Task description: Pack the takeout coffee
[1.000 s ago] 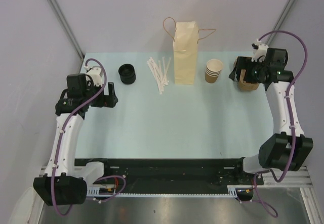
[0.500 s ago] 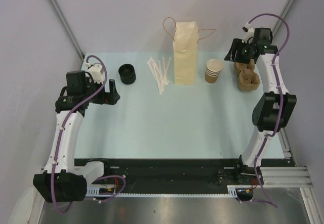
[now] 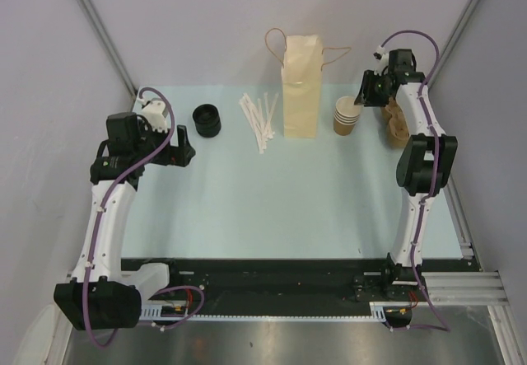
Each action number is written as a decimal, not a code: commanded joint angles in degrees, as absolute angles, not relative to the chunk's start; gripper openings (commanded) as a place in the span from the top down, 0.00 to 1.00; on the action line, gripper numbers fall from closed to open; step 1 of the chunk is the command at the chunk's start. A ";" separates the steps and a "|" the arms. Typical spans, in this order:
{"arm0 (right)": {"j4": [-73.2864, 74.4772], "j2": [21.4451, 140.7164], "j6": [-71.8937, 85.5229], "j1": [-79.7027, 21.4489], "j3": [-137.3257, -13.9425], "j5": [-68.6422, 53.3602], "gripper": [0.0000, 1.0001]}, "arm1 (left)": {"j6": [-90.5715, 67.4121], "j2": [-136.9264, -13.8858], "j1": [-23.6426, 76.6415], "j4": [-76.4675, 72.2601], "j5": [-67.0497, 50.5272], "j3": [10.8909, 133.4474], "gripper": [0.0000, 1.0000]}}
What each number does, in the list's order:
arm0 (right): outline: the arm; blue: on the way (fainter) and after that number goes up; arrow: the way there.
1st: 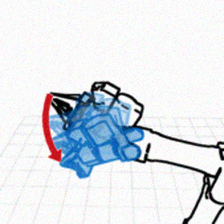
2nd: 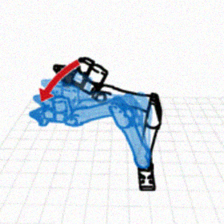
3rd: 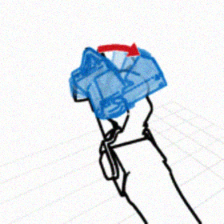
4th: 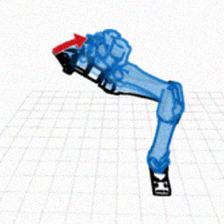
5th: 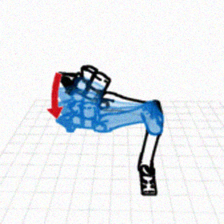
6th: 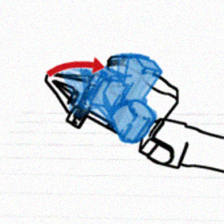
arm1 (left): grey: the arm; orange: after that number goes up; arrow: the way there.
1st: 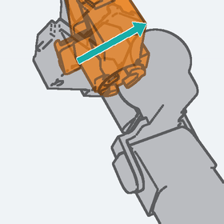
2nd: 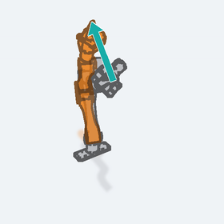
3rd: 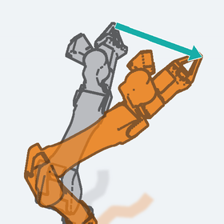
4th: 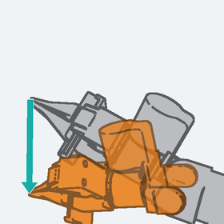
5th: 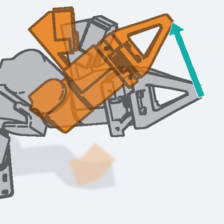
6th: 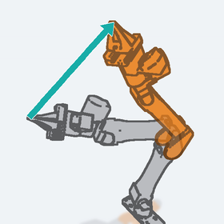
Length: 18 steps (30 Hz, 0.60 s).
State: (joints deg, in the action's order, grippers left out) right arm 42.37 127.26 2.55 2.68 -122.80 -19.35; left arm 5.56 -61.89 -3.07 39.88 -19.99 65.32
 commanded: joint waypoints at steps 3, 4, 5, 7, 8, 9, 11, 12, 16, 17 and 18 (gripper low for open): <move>42.36 128.23 2.20 2.11 -126.74 -17.31 0.58 | 5.71 -62.31 -3.08 37.00 -21.27 64.95 0.00; 42.28 128.23 2.20 2.11 -126.65 -17.49 0.59 | 5.63 -62.49 -3.08 37.09 -21.18 65.04 0.01; 42.36 128.41 2.11 2.02 -126.56 -17.58 0.60 | 5.63 -62.58 -2.99 37.00 -21.18 65.13 0.01; 42.36 128.41 2.02 1.76 -126.39 -17.67 0.65 | 5.62 -62.93 -3.08 36.91 -21.01 65.30 0.00; 42.45 128.50 2.02 1.76 -126.39 -17.67 0.67 | 5.54 -62.93 -2.99 36.83 -20.83 65.22 0.01; 42.45 128.50 1.93 1.76 -126.39 -17.75 0.68 | 5.54 -63.10 -2.99 36.74 -20.83 65.21 0.00; 42.45 128.50 1.93 1.67 -126.30 -17.75 0.73 | 5.54 -63.19 -2.99 36.74 -20.83 65.13 0.01; 42.45 128.50 2.11 1.76 -126.39 -17.75 0.74 | 5.45 -63.28 -2.99 36.74 -20.83 65.13 0.00; 42.45 128.58 2.20 1.67 -126.47 -17.58 0.74 | 5.36 -63.37 -2.99 36.65 -20.92 65.21 0.00; 42.45 128.50 2.20 1.67 -126.56 -17.58 0.74 | 5.27 -63.37 -2.99 36.56 -20.92 65.21 0.00; 42.45 128.67 2.20 1.67 -126.56 -17.58 0.74 | 5.36 -63.46 -3.08 36.65 -20.83 65.30 0.01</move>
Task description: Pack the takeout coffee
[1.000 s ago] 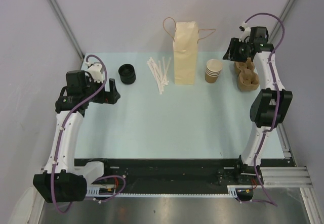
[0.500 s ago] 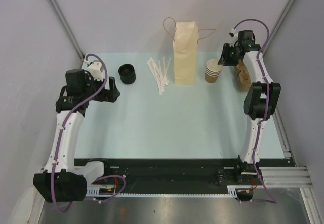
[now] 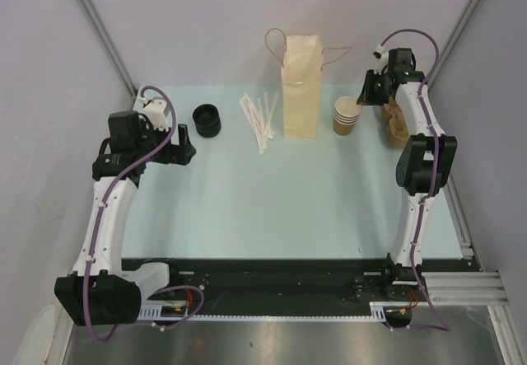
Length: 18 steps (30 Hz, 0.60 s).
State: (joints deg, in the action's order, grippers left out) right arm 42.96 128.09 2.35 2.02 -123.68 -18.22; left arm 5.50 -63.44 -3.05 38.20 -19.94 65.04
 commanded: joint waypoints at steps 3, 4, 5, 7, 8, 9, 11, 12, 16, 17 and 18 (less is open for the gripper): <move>42.45 128.93 2.02 1.50 -126.83 -17.23 0.74 | 5.18 -63.81 -3.08 36.56 -20.92 65.39 0.00; 42.63 129.11 2.02 1.58 -126.74 -17.23 0.74 | 5.10 -63.81 -3.08 36.65 -21.00 65.39 0.00; 42.63 129.11 2.02 1.58 -126.74 -17.23 0.74 | 5.01 -63.81 -3.08 36.74 -20.92 65.48 0.01; 42.63 129.29 1.93 1.67 -126.74 -17.23 0.75 | 4.92 -64.16 -2.99 36.56 -20.92 65.65 0.00; 42.71 129.37 1.93 1.76 -126.74 -17.23 0.77 | 4.92 -64.25 -3.08 36.65 -21.00 65.74 0.00; 42.63 129.37 1.85 1.76 -126.65 -17.05 0.78 | 4.92 -64.42 -3.08 36.65 -21.01 65.74 0.01; 42.63 129.37 1.93 1.76 -126.56 -16.88 0.81 | 4.83 -64.42 -2.90 36.65 -21.09 65.92 0.00; 42.80 129.46 1.93 1.76 -126.48 -16.79 0.81 | 4.83 -64.51 -3.07 36.65 -21.09 65.92 0.01; 42.89 129.38 1.93 1.93 -126.47 -17.14 0.90 | 4.75 -64.69 -2.99 36.56 -20.92 65.92 0.01; 42.98 129.29 2.02 1.93 -126.47 -17.23 0.92 | 4.75 -64.69 -3.08 36.56 -20.66 65.92 0.00; 42.98 128.94 2.20 1.93 -126.47 -17.31 0.97 | 4.66 -64.51 -3.08 36.65 -20.57 66.00 0.01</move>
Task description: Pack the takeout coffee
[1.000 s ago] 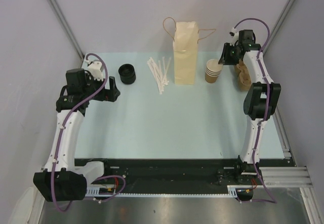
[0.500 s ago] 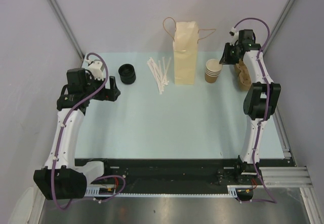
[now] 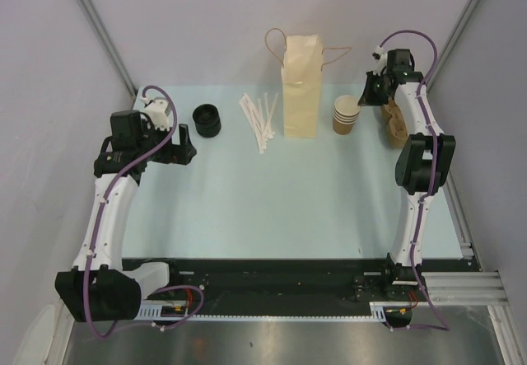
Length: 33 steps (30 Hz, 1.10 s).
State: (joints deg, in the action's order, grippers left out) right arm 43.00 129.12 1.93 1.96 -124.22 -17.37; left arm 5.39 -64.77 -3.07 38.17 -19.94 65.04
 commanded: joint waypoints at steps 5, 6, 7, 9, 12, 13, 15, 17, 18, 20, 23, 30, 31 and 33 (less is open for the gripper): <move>43.07 126.83 2.81 2.11 -126.39 -19.16 1.00 | 4.66 -64.34 -2.99 36.39 -20.30 65.65 0.01; 42.98 125.78 2.90 2.20 -126.39 -19.33 1.00 | 4.66 -64.34 -3.08 36.47 -20.30 65.57 0.01; 42.98 125.25 2.99 2.28 -126.21 -19.95 1.00 | 4.66 -64.25 -3.08 36.39 -20.39 65.57 0.01; 42.80 123.58 3.08 2.46 -126.04 -20.39 1.00 | 4.57 -64.25 -3.08 36.39 -20.39 65.57 0.00; 42.45 122.26 3.51 3.07 -125.33 -21.88 1.00 | 4.57 -63.98 -2.99 36.47 -20.74 65.57 0.01; 42.36 121.56 3.78 3.16 -125.25 -22.23 1.00 | 4.57 -63.98 -3.08 36.56 -20.74 65.57 0.00; 42.10 121.20 3.87 3.43 -124.89 -22.76 1.00 | 4.57 -63.98 -2.99 36.65 -20.83 65.57 0.00; 42.19 121.11 4.04 3.60 -124.72 -23.03 1.00 | 4.57 -63.90 -3.08 36.65 -20.83 65.57 0.00; 42.19 121.11 4.04 3.60 -124.63 -23.29 1.00 | 4.48 -63.90 -2.99 36.56 -20.83 65.57 0.01; 42.19 121.29 4.30 3.78 -124.45 -23.73 1.00 | 4.48 -63.98 -3.08 36.56 -20.92 65.57 0.01; 42.10 121.29 4.74 4.22 -124.36 -24.61 1.00 | 4.57 -63.90 -2.99 36.65 -20.83 65.74 0.01; 41.57 115.77 6.68 6.50 -124.54 -29.26 1.00 | 4.31 -63.98 -3.08 36.91 -21.97 65.92 0.00; 41.49 114.88 7.03 7.20 -124.72 -29.79 1.00 | 4.39 -63.90 -2.99 37.09 -22.23 66.18 0.01; 41.40 112.69 7.99 7.99 -124.98 -31.81 1.00 | 4.57 -64.16 -3.08 37.53 -22.50 67.05 0.01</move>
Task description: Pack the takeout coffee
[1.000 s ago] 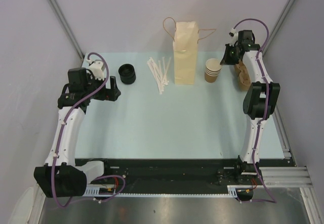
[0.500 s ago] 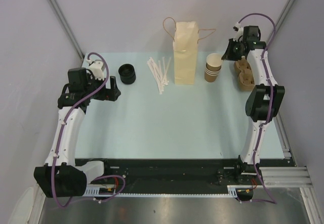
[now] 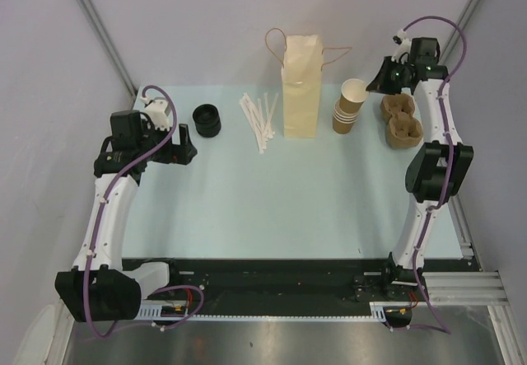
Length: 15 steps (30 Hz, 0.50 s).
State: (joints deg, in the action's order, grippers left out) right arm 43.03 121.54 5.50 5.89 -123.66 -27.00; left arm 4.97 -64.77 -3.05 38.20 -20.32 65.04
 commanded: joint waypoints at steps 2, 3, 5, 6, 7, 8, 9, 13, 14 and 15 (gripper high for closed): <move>41.92 111.19 8.44 9.22 -124.81 -33.91 1.00 | 4.66 -64.42 -2.99 37.88 -22.50 67.67 0.00; 42.18 109.53 8.61 9.66 -124.63 -34.71 1.00 | 4.75 -64.42 -2.99 37.97 -22.33 68.02 0.01; 43.41 107.68 8.96 10.98 -123.23 -37.60 1.00 | 4.57 -64.51 -3.16 37.79 -22.32 68.55 0.01; 43.94 106.62 8.88 11.25 -122.53 -38.75 1.00 | 4.31 -64.51 -3.43 37.79 -22.50 69.16 0.00; 44.47 104.35 8.18 11.51 -121.56 -39.89 1.00 | 4.13 -64.69 -3.95 37.88 -22.67 69.52 0.01; 45.60 103.02 7.74 11.69 -119.29 -41.56 1.00 | 3.70 -64.77 -4.39 37.97 -23.20 69.87 0.01; 45.96 101.62 7.30 11.78 -117.44 -42.62 1.00 | 3.69 -64.86 -5.87 38.06 -25.47 70.48 0.01; 45.97 91.00 5.54 11.17 -106.37 -47.28 1.00 | 1.42 -65.56 -9.83 37.88 -29.78 71.89 0.01; 46.31 89.14 4.41 10.64 -101.65 -48.16 1.00 | 1.06 -65.83 -10.63 38.23 -31.01 72.16 0.01; 46.58 87.64 3.79 9.16 -99.60 -48.34 1.00 | 0.71 -66.44 -12.29 38.49 -31.98 72.59 0.00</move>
State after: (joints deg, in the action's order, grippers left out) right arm 44.03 94.06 6.42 11.77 -108.05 -42.19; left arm 3.42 -65.21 -8.34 38.63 -25.58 69.28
